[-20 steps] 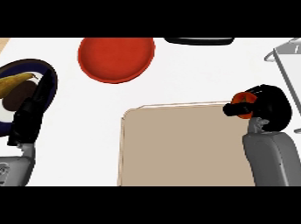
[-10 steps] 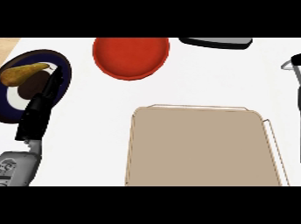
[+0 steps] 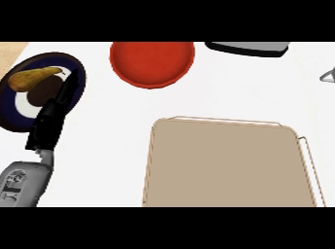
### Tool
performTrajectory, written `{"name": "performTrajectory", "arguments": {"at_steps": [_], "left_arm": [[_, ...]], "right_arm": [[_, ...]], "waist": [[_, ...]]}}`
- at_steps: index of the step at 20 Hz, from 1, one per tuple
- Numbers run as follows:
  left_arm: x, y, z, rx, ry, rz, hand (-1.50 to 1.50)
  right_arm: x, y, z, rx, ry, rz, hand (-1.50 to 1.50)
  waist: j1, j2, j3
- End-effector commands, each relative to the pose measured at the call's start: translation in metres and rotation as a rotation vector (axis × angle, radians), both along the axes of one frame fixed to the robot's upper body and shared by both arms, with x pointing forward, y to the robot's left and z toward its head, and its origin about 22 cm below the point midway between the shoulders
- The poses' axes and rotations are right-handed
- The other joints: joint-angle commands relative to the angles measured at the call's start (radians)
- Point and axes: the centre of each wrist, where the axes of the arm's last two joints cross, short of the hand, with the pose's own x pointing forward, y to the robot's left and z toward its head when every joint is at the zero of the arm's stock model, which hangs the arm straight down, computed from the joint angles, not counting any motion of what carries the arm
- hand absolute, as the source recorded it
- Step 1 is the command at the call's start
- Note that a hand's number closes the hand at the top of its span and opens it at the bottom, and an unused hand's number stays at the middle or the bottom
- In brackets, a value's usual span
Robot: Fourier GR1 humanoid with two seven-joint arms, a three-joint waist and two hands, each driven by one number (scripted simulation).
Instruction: Pick the tomato from the tray and place it in the tiered basket
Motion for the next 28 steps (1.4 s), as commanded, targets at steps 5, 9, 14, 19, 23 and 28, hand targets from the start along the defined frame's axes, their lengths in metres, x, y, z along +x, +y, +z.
{"name": "performTrajectory", "arguments": {"at_steps": [5, 9, 14, 19, 23, 28], "left_arm": [[0.0, 0.003, 0.0, 0.001, 0.017, 0.005, 0.0], [0.004, 0.001, -0.003, -0.001, 0.005, 0.038, 0.0], [0.008, 0.006, 0.002, 0.0, 0.017, 0.052, 0.0], [-0.003, 0.012, -0.01, -0.006, 0.032, 0.063, 0.0], [-0.002, 0.021, -0.02, 0.001, 0.044, 0.099, 0.0], [-0.005, 0.035, -0.022, -0.017, 0.052, 0.091, 0.0]], "right_arm": [[0.02, -0.011, 0.046, 0.087, -0.016, -0.18, 1.5], [0.028, -0.025, 0.023, 0.069, 0.066, -0.179, 1.5], [0.034, -0.03, 0.007, 0.036, 0.255, -0.324, 1.5], [0.024, -0.061, 0.023, 0.032, 0.359, -0.406, 1.5], [0.033, -0.046, 0.02, 0.057, 0.373, -0.377, 1.5], [0.034, -0.05, -0.008, 0.128, 0.389, -0.28, 1.5]], "waist": [[-0.011, -0.012, 0.004], [-0.038, -0.008, 0.006], [-0.054, -0.017, 0.004], [-0.06, -0.025, 0.005], [-0.087, -0.032, 0.005], [-0.111, -0.04, 0.005]]}}
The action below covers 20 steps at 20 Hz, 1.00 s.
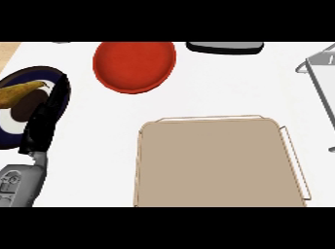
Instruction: Pick the tomato from the tray and place it in the tiered basket
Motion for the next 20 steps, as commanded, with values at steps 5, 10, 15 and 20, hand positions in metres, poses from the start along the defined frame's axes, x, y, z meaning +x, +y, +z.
{"name": "performTrajectory", "arguments": {"at_steps": [5, 10, 15, 20], "left_arm": [[-0.017, -0.009, -0.006, -0.011, 0.015, 0.015, 0.0], [-0.013, 0.004, -0.004, 0.006, 0.005, 0.027, 0.0], [-0.007, 0.007, 0.0, 0.0, 0.003, 0.031, 0.0], [-0.006, 0.019, -0.001, -0.012, 0.011, 0.037, 0.0]], "right_arm": [[0.0, -0.004, -0.026, 0.142, -0.118, -0.071, 1.5], [-0.009, -0.021, -0.031, 0.289, -0.279, -0.102, 1.5], [-0.011, -0.018, -0.064, 0.322, -0.361, -0.118, -1.5], [-0.015, -0.015, -0.061, 0.182, -0.541, -0.065, -1.5]], "waist": [[-0.014, -0.011, 0.002], [-0.021, -0.008, 0.002], [-0.025, -0.006, 0.001], [-0.036, -0.01, 0.0]]}}
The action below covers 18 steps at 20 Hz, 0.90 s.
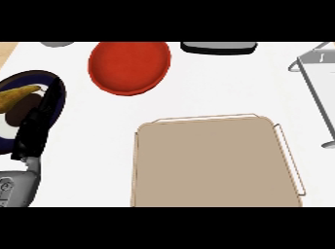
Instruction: Pick the tomato from the tray and place it in the tiered basket
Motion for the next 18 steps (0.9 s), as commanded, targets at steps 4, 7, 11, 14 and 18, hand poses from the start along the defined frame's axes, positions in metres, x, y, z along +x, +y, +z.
{"name": "performTrajectory", "arguments": {"at_steps": [4, 7, 11, 14, 18], "left_arm": [[-0.003, 0.003, 0.002, 0.015, 0.005, 0.002, 0.0], [-0.013, -0.001, -0.003, 0.002, 0.012, 0.019, 0.0], [-0.004, 0.011, 0.004, 0.01, 0.036, 0.015, 0.0], [-0.006, 0.018, -0.01, 0.008, 0.037, 0.044, 0.0], [-0.017, 0.009, -0.01, 0.003, 0.047, 0.047, 0.0]], "right_arm": [[-0.005, 0.004, 0.009, -0.141, -0.268, -0.127, -1.5], [-0.003, 0.019, 0.017, -0.231, -0.252, -0.165, -1.5], [-0.008, 0.029, 0.042, -0.229, -0.327, -0.249, -1.5], [-0.014, 0.045, 0.064, -0.178, -0.384, -0.279, -1.5], [-0.027, 0.07, 0.059, -0.122, -0.433, -0.271, -1.5]], "waist": [[-0.009, -0.005, 0.003], [-0.01, -0.009, 0.001], [-0.022, -0.012, 0.001], [-0.041, -0.018, -0.001], [-0.055, -0.036, -0.001]]}}
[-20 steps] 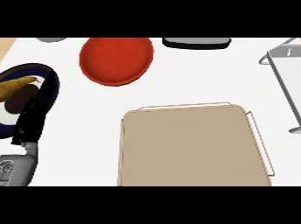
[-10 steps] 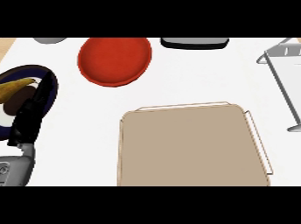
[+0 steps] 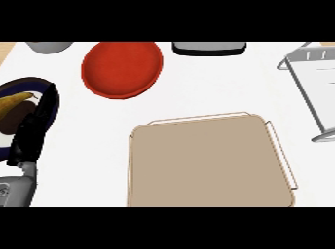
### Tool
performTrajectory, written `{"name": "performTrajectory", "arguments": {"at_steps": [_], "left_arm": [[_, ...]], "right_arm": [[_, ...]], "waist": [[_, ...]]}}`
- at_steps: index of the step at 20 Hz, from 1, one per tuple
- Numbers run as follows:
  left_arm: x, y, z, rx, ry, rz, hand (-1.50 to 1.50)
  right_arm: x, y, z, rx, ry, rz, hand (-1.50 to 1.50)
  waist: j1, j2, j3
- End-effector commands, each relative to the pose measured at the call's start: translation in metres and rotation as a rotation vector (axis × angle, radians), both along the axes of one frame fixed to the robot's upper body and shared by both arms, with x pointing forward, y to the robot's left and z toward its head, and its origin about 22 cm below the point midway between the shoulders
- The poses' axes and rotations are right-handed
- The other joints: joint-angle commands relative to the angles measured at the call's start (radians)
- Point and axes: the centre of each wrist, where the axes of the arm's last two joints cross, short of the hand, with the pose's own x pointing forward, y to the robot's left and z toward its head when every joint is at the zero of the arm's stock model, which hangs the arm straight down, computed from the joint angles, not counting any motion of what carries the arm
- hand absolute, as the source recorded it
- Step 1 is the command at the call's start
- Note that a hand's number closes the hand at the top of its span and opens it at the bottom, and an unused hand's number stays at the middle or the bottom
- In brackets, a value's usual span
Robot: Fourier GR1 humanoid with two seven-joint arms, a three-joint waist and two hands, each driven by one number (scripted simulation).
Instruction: Pick the tomato from the tray and place it in the tiered basket
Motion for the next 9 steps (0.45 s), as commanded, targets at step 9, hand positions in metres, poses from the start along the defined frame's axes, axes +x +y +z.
{"name": "performTrajectory", "arguments": {"at_steps": [9], "left_arm": [[-0.01, 0.007, -0.009, 0.006, 0.003, 0.028, 0.0]], "right_arm": [[-0.072, 0.079, -0.006, 0.064, -0.228, -0.072, -1.5]], "waist": [[-0.009, -0.01, 0.0]]}}
